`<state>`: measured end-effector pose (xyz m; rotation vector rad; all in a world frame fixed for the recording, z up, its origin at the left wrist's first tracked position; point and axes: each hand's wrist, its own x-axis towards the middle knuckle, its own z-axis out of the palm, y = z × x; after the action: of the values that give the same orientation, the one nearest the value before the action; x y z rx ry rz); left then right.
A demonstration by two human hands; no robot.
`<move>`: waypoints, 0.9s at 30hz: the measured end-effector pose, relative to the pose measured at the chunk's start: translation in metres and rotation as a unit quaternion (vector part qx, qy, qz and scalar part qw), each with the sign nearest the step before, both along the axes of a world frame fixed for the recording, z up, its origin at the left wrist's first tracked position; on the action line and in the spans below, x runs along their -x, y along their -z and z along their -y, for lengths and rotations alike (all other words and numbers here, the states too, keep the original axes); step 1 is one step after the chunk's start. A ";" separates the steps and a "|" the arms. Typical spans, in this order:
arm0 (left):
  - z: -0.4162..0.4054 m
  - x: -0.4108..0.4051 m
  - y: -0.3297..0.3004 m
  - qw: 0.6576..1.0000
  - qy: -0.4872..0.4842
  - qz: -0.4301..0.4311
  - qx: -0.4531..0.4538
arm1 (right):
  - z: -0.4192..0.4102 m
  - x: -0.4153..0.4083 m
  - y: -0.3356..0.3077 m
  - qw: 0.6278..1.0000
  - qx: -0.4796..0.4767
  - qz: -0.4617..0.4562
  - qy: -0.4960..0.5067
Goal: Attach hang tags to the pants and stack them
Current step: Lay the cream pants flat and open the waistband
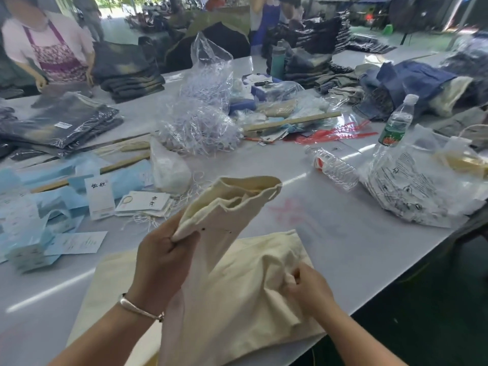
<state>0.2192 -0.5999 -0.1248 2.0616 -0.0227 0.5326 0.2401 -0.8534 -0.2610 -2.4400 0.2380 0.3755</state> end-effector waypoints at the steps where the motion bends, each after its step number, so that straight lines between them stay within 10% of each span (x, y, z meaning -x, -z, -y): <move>1: -0.001 -0.002 0.000 1.000 -0.011 0.011 0.009 | 0.006 -0.004 0.000 0.999 -0.026 0.010 0.017; 7: 0.033 0.002 0.013 0.967 0.056 0.129 -0.212 | 0.056 -0.019 -0.004 0.996 -0.043 -0.036 0.072; 12: 0.036 0.002 0.072 0.805 0.371 -0.291 -0.360 | 0.074 -0.026 -0.027 0.911 -0.310 0.017 0.271; 17: -0.069 0.007 0.110 0.811 -0.068 -0.389 -0.433 | 0.056 -0.016 -0.023 0.980 -0.117 -0.104 0.123; 20: -0.127 0.030 0.126 0.798 -0.241 -0.486 -0.264 | 0.033 -0.012 -0.013 0.997 0.061 -0.038 0.038; 27: -0.157 0.059 0.141 0.873 -0.263 -0.387 -0.141 | -0.024 -0.024 -0.016 0.964 0.264 -0.018 0.005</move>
<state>0.1606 -0.4433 -0.2660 2.4361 1.0106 -0.0278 0.2637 -0.8292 -0.2451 -2.9541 0.4104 0.3895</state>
